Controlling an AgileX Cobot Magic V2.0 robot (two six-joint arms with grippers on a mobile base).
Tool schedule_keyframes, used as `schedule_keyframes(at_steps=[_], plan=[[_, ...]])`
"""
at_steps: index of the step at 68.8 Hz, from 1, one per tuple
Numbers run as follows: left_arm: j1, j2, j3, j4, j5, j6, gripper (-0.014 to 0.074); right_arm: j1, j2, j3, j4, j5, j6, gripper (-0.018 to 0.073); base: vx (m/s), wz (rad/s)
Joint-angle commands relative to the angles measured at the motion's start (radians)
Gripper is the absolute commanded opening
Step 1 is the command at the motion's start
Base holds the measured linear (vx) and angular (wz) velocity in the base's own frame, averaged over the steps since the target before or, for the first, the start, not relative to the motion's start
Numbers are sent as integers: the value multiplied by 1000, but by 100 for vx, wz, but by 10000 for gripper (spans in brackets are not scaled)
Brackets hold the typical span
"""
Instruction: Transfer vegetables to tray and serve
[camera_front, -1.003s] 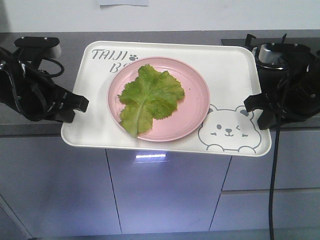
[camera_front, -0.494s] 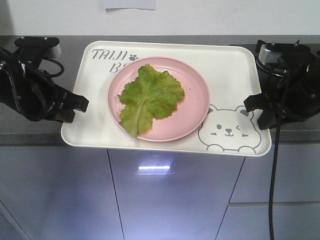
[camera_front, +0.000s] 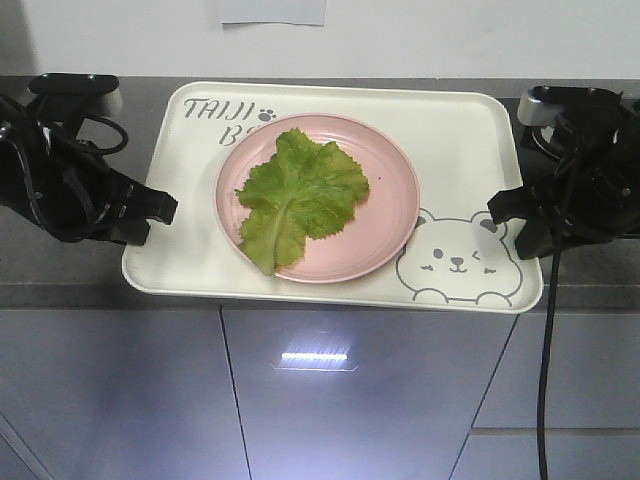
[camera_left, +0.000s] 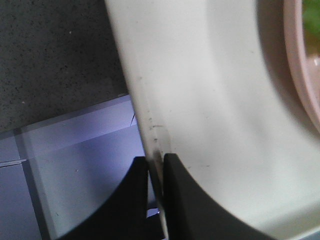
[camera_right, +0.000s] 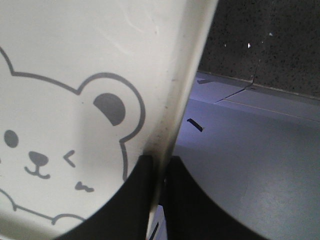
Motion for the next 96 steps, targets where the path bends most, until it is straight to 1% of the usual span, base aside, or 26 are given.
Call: schedule_keyframes(at_steps=[1,96], plan=[[-21,-38,-30,-88,-73,19,-6,11,-43,-28,85,-39,-44,-6,8,3],[-21,-38,-30,-88,-73,19,-6,11,-43,-28,85,-39,-44,-6,7,4]])
